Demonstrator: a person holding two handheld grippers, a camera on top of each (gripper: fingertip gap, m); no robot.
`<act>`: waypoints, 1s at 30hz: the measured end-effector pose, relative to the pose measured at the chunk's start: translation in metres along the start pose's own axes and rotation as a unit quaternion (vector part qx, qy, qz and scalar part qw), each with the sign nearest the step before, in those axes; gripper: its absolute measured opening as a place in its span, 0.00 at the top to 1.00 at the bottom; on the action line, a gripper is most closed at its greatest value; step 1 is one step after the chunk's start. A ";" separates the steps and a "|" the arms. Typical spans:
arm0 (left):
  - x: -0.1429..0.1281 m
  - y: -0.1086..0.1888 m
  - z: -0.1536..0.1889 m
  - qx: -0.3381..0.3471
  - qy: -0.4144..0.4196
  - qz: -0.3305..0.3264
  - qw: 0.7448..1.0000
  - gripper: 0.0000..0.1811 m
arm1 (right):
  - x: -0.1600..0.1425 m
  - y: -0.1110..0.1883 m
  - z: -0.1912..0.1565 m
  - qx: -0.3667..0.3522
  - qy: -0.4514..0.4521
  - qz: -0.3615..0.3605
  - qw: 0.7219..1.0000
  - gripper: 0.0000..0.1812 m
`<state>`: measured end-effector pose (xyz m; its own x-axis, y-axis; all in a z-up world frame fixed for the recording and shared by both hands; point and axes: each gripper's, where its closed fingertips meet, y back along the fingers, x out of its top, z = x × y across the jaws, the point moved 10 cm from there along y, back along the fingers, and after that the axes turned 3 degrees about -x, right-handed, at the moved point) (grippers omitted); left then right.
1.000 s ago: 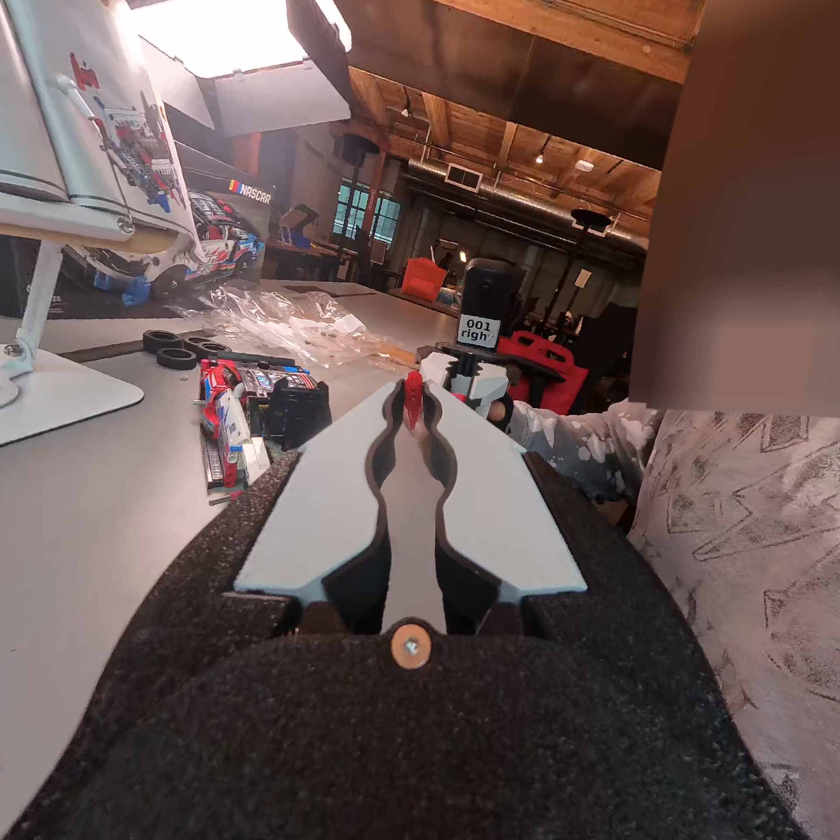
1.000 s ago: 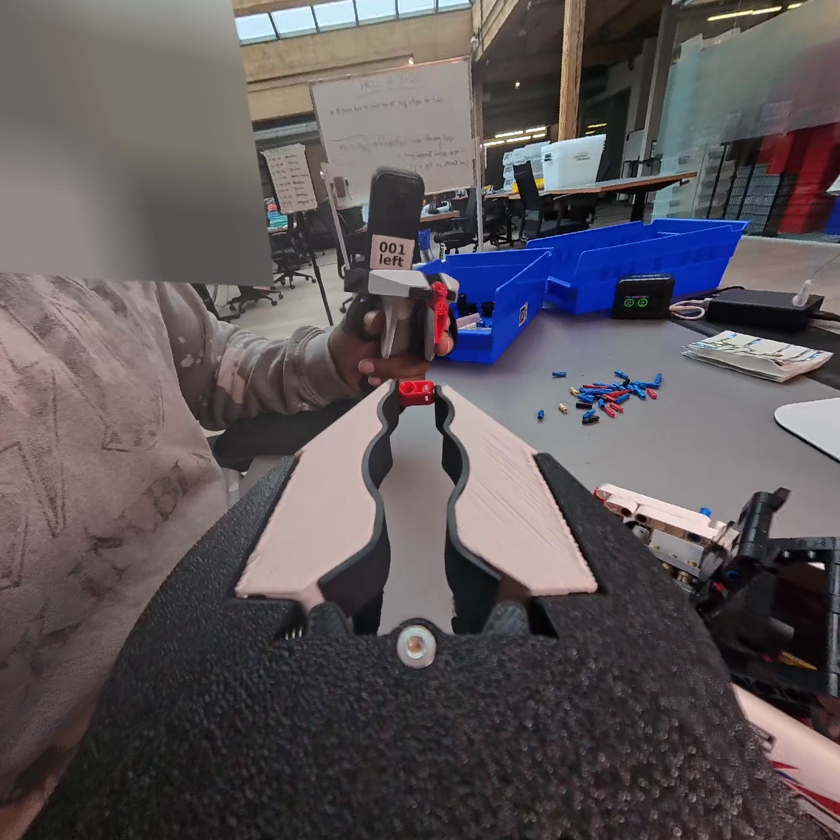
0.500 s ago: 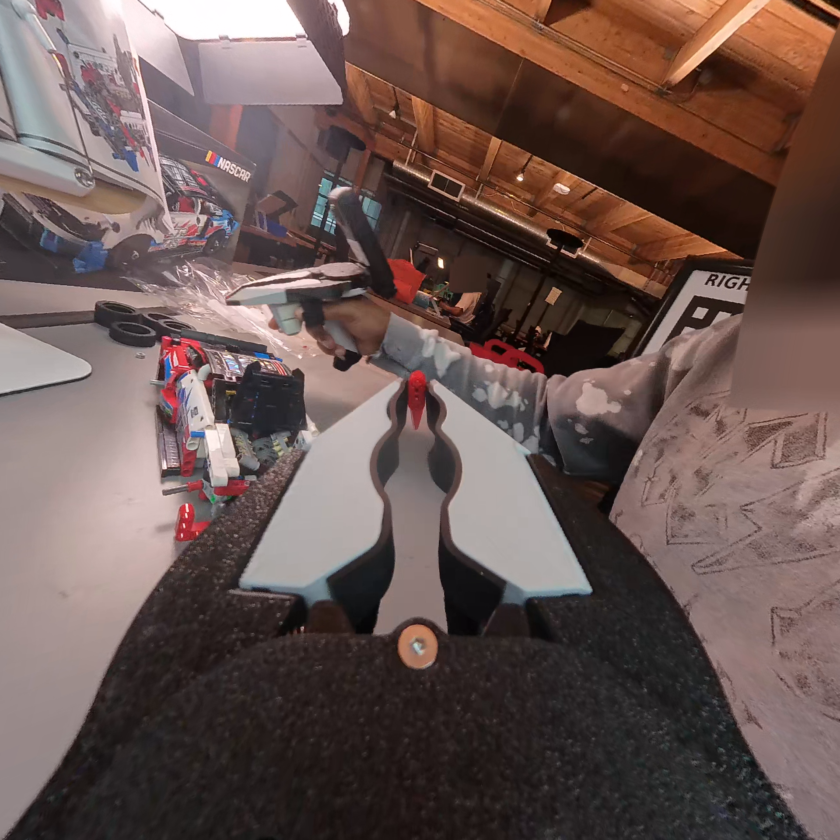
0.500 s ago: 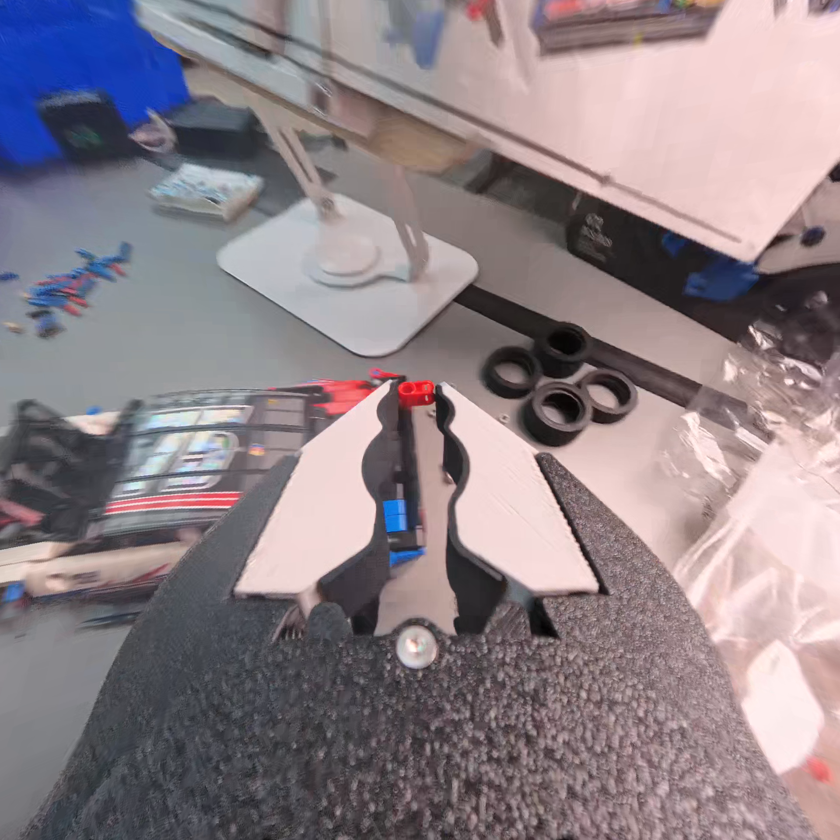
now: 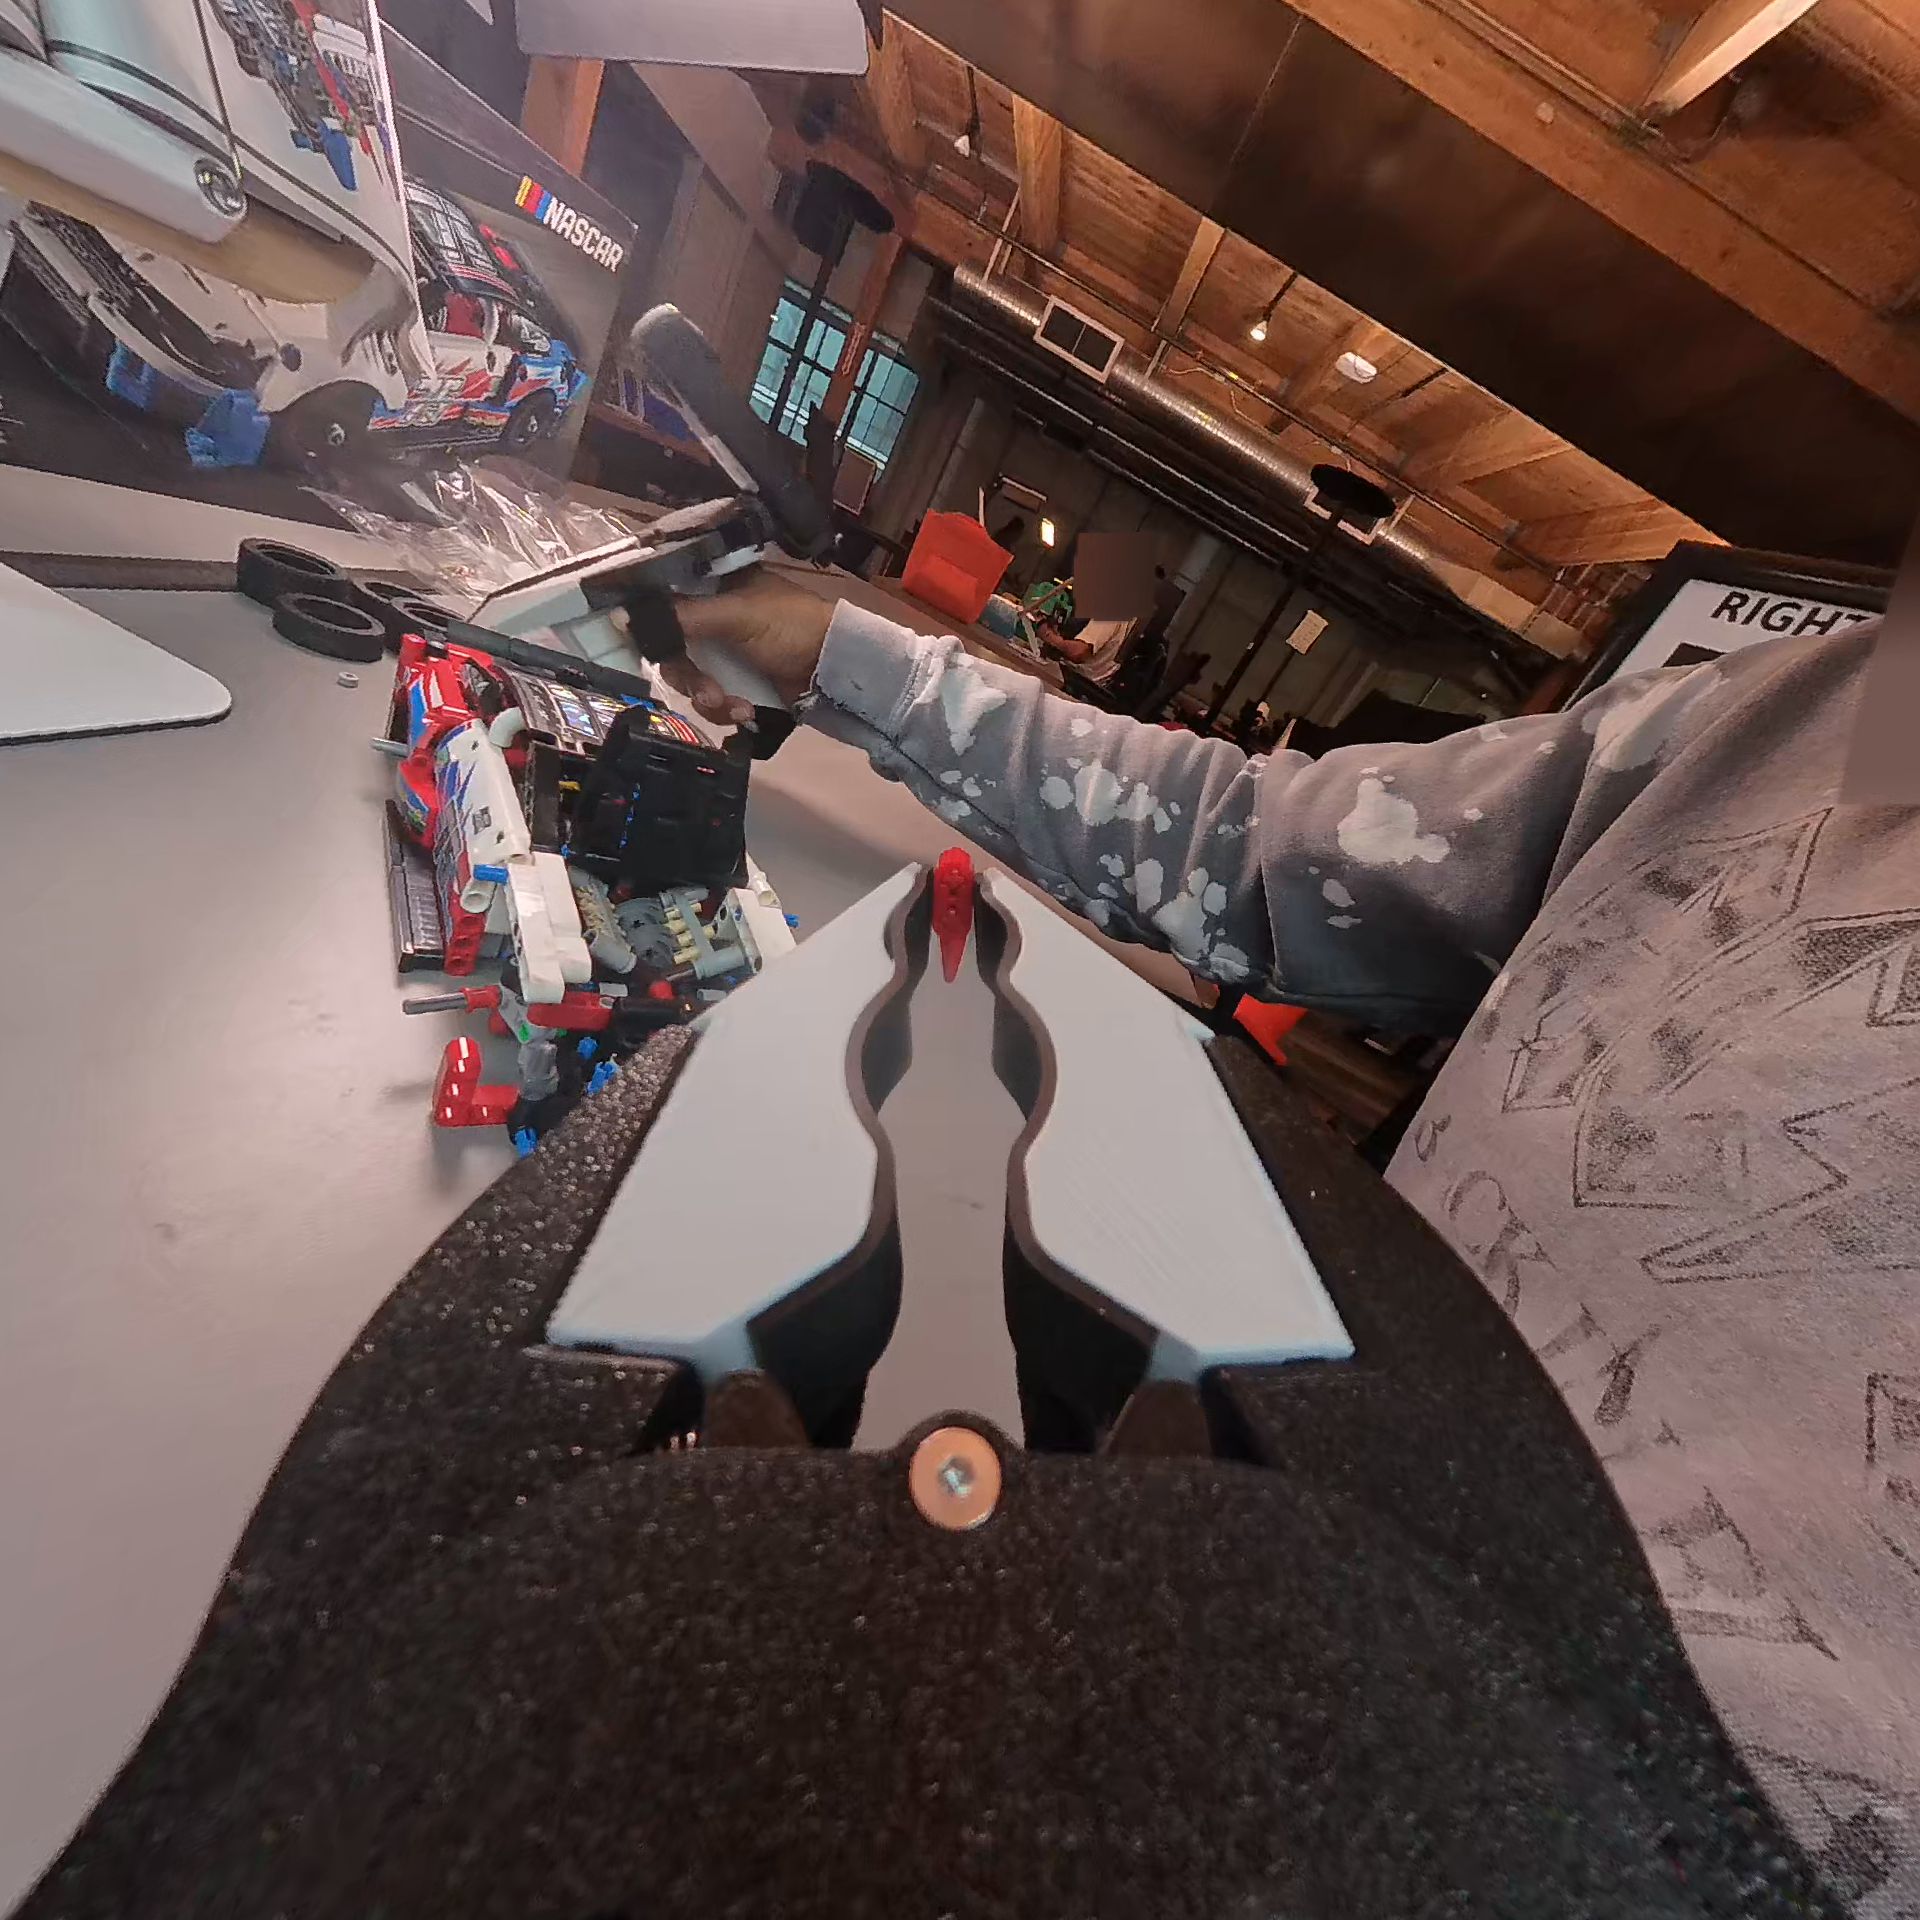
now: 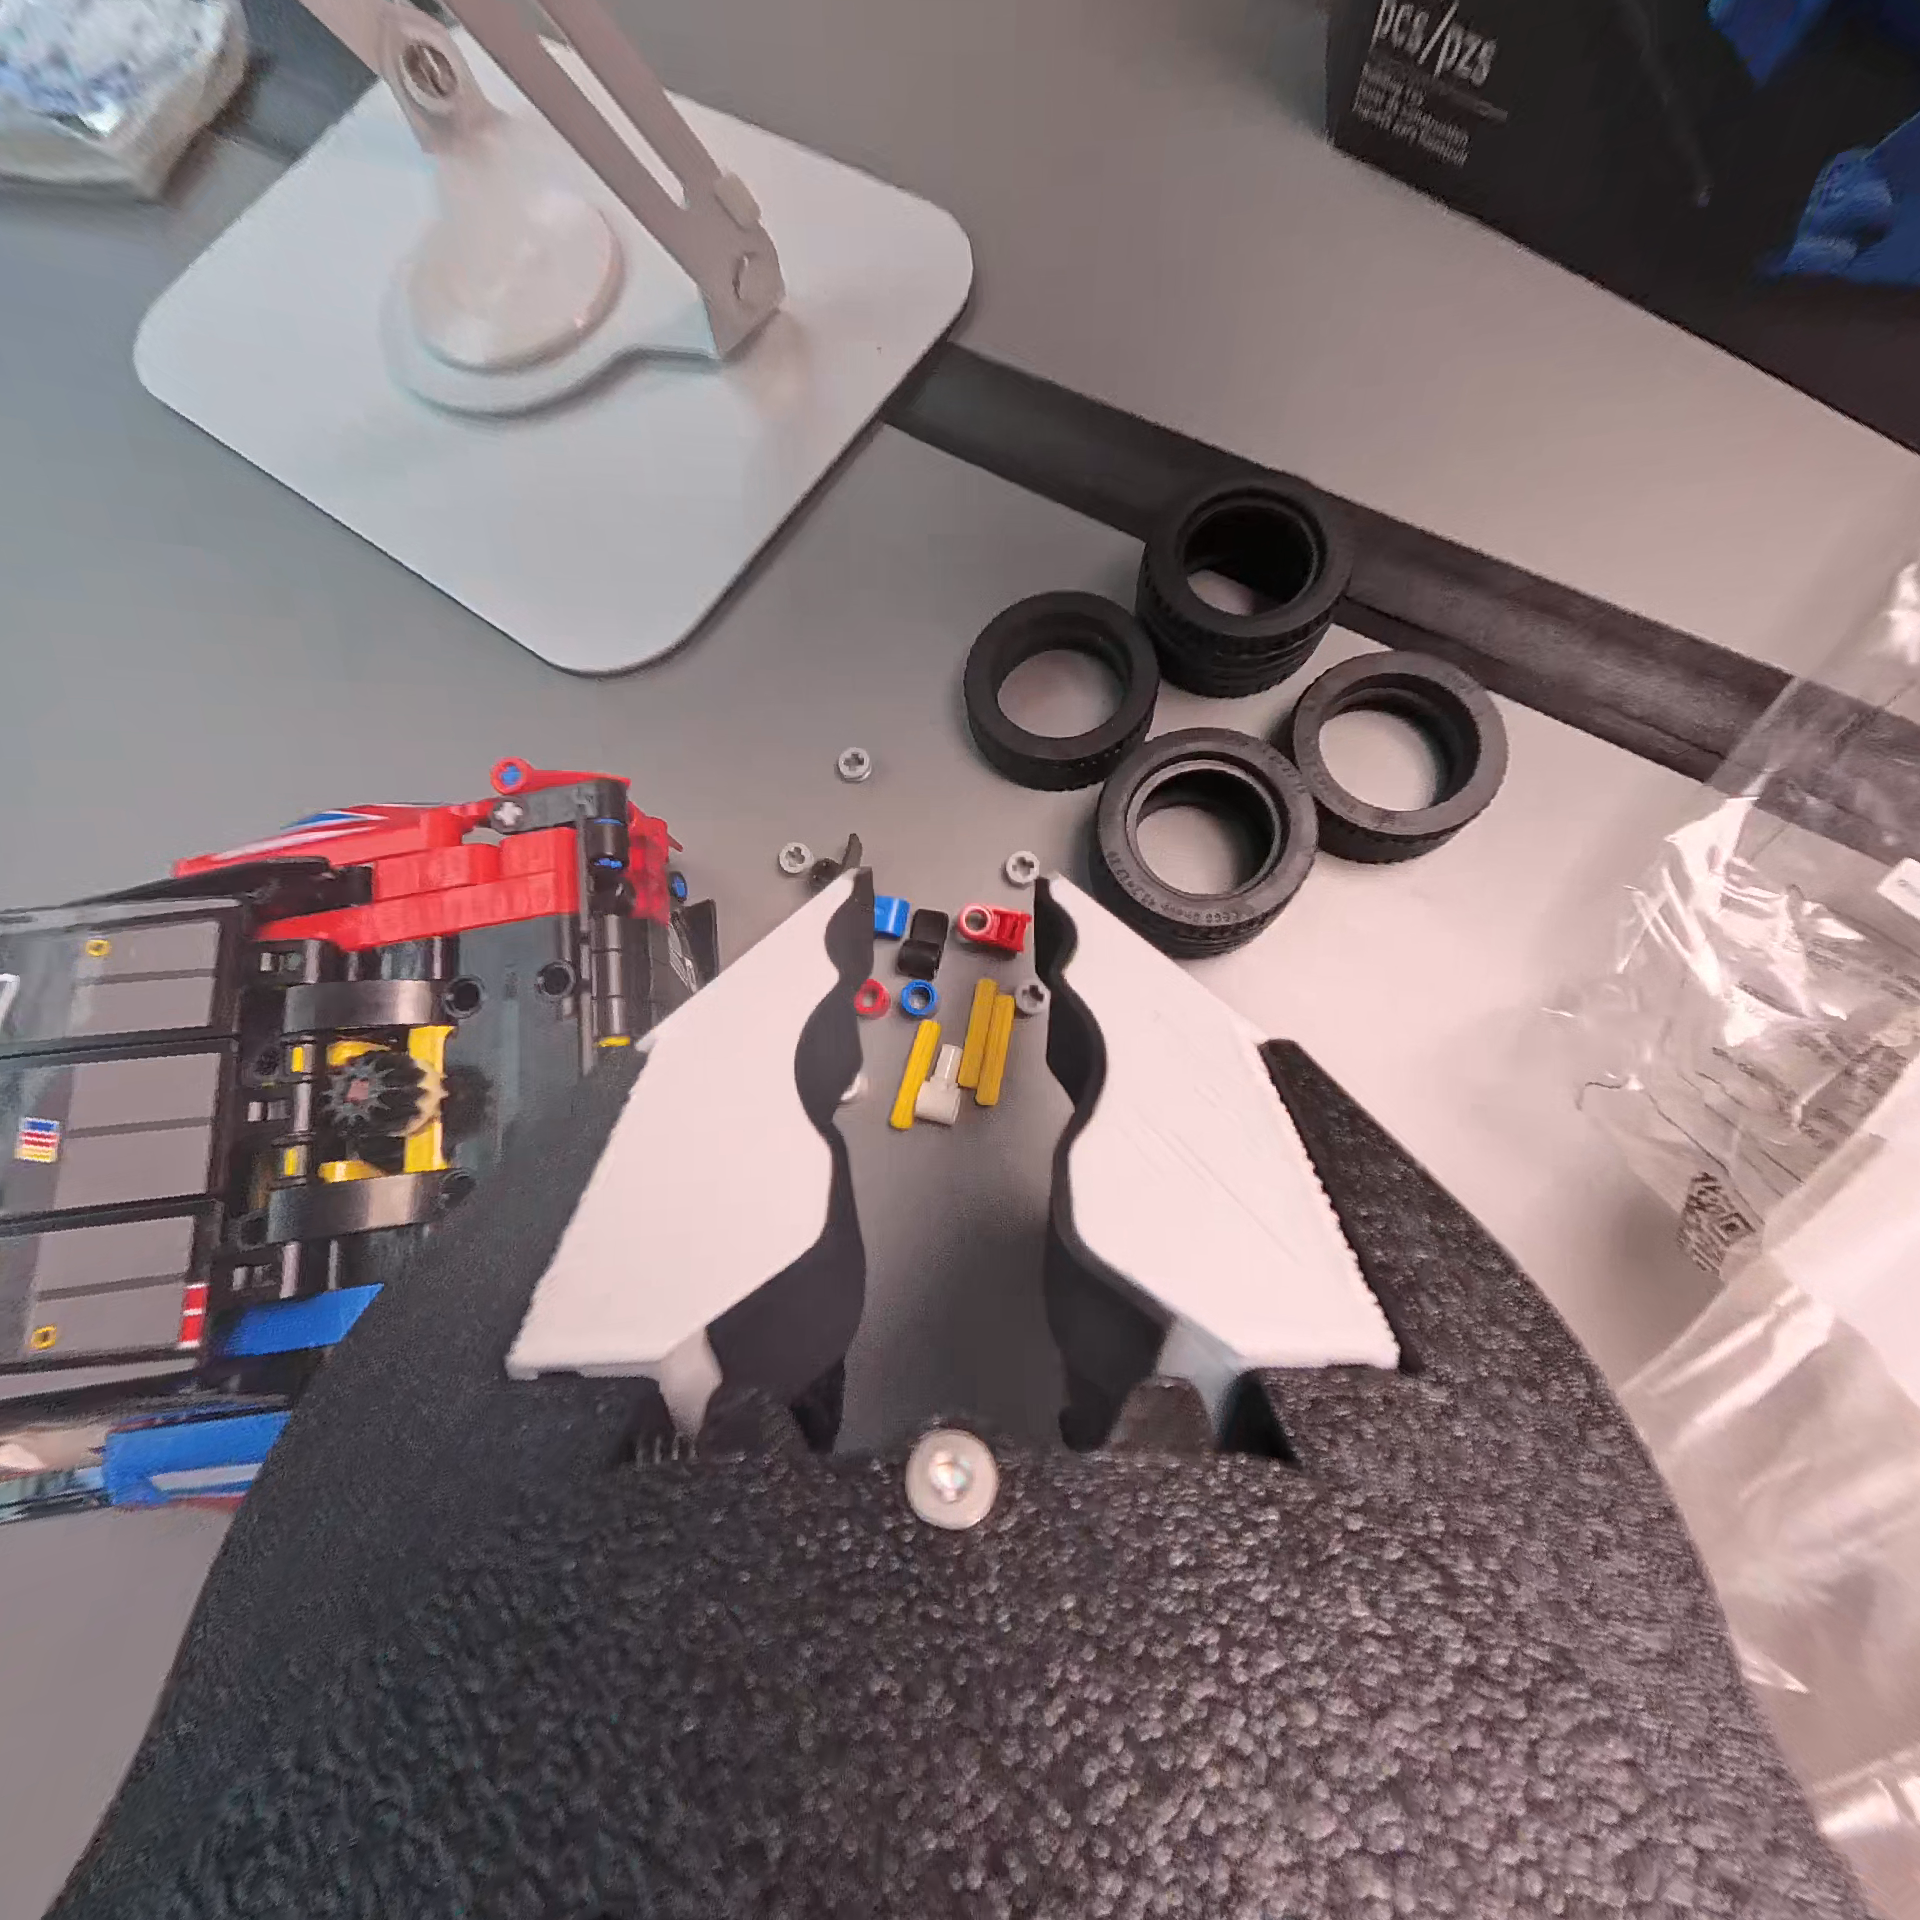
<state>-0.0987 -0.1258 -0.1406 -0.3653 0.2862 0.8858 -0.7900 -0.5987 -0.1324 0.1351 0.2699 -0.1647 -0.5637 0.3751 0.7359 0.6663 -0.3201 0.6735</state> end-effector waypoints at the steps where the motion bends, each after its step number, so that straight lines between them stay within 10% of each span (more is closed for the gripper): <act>1: 0.000 0.000 0.000 -0.001 0.001 0.003 1.000 0.97 | 0.004 0.007 -0.001 0.000 -0.004 0.024 1.000 0.83; 7: 0.003 0.004 -0.002 -0.015 0.030 0.033 0.999 0.97 | 0.027 0.088 -0.091 0.152 0.050 0.240 0.958 0.84; 16: 0.003 0.001 0.005 -0.061 0.048 0.060 0.995 0.97 | -0.037 0.106 -0.292 0.392 0.148 0.228 0.879 0.86; 30: -0.002 -0.009 0.014 -0.065 0.008 -0.003 0.998 0.93 | -0.043 0.100 -0.295 0.404 0.127 0.227 0.877 0.97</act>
<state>-0.0844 -0.1313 -0.1348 -0.3666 0.3025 0.8798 -0.8491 -0.4952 -0.1836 0.0818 -0.0346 -0.1088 -0.1730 0.1304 0.9763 0.9206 0.3738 0.1131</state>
